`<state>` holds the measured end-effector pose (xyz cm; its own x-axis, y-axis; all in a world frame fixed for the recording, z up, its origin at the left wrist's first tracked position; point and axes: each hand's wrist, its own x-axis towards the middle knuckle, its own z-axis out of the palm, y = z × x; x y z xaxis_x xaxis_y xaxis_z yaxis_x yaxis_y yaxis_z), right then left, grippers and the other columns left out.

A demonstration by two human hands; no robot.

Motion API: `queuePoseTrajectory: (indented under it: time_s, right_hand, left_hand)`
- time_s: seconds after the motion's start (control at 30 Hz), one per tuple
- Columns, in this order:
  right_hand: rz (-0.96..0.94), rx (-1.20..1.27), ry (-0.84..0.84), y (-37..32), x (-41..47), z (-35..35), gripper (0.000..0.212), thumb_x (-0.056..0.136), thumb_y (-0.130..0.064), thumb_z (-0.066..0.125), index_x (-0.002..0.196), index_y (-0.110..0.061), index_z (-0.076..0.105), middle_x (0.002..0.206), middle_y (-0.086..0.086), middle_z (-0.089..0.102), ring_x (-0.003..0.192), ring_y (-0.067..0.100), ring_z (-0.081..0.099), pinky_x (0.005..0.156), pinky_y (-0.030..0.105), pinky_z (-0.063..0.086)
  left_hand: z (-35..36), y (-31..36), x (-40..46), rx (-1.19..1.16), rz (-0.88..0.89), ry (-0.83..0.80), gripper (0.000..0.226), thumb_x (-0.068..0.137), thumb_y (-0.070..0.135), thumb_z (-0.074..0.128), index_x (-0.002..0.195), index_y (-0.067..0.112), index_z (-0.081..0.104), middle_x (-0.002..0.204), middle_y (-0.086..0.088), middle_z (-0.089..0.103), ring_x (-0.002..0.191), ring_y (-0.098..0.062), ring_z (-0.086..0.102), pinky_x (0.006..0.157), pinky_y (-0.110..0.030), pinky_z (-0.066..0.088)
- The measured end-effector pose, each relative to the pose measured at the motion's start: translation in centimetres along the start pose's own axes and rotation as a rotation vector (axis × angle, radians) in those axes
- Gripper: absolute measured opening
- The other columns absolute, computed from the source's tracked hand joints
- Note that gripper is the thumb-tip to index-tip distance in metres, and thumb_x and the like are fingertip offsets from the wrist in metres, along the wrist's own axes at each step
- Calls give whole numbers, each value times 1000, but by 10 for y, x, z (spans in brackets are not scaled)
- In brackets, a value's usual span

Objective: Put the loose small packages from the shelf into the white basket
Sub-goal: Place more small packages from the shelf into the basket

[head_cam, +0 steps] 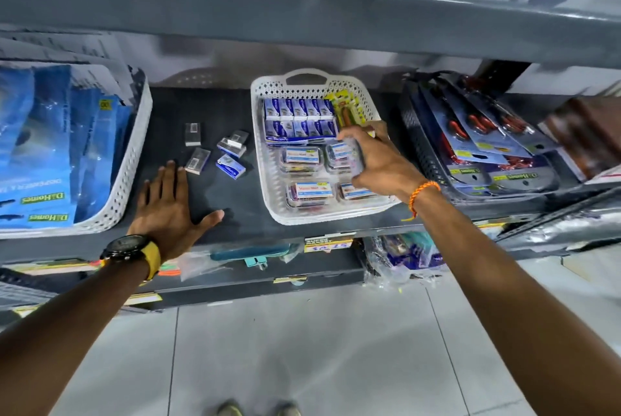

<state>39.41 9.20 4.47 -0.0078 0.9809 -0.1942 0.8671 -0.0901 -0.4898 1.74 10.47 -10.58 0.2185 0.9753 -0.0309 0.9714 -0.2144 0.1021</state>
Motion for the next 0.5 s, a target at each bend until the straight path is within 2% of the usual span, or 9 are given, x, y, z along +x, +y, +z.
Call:
queuePoseTrajectory:
  time_s: [0.07, 0.1, 0.2, 0.27, 0.33, 0.4, 0.43, 0.5]
  right_hand:
    - [26, -32, -74, 11, -7, -2, 79, 68, 16, 64, 125, -37, 50, 117, 2, 32, 107, 23, 51, 89, 30, 53]
    - [10, -59, -105, 15, -9, -1, 79, 68, 20, 58, 122, -37, 52, 115, 2, 35, 107, 23, 50, 88, 32, 53]
    - [-49, -124, -191, 24, -13, 7, 78, 65, 25, 49, 113, -35, 59, 116, 3, 41, 117, 24, 48, 95, 41, 50]
    - [-84, -157, -218, 28, -14, 14, 87, 65, 28, 45, 119, -38, 60, 120, -1, 42, 122, 21, 45, 101, 42, 45]
    - [-105, -226, -185, 26, -13, 19, 105, 66, 30, 43, 135, -49, 49, 126, -8, 43, 126, 19, 42, 105, 53, 41]
    - [-107, -305, -155, 24, -13, 20, 115, 71, 30, 43, 149, -53, 28, 142, -12, 42, 135, 21, 38, 109, 67, 31]
    - [-110, -331, -140, 24, -12, 21, 115, 73, 30, 43, 152, -51, 22, 152, -13, 38, 140, 23, 35, 111, 67, 27]
    - [-122, -337, -125, 27, -12, 20, 115, 72, 31, 44, 154, -47, 19, 158, -9, 36, 143, 24, 34, 112, 55, 35]
  left_hand:
    - [1, 0, 1, 9, -1, -3, 127, 75, 95, 12, 157, -3, 18, 168, -22, 12, 154, -38, 14, 123, -55, 12]
    - [1, 0, 1, 14, -4, -4, 127, 76, 95, 12, 157, -2, 18, 168, -22, 12, 154, -38, 14, 123, -55, 12]
    - [1, 0, 1, 30, -4, 5, 125, 77, 93, 14, 157, -3, 19, 168, -22, 15, 154, -39, 16, 122, -55, 14]
    - [2, 1, 1, 39, 0, 9, 123, 79, 92, 14, 156, -3, 20, 167, -23, 16, 153, -40, 17, 122, -56, 15]
    - [2, 0, 1, 43, -2, 15, 122, 79, 92, 15, 156, -3, 20, 167, -23, 16, 153, -40, 17, 122, -56, 15]
    - [1, 0, 1, 49, -2, 16, 122, 79, 92, 15, 157, -2, 19, 167, -22, 15, 153, -40, 17, 122, -56, 15]
    - [0, 1, 1, 50, -2, 16, 122, 79, 92, 15, 157, -2, 19, 168, -22, 15, 153, -40, 16, 122, -55, 15]
    - [0, 1, 1, 49, -2, 20, 122, 79, 92, 15, 157, -2, 19, 168, -22, 14, 153, -39, 16, 122, -55, 15]
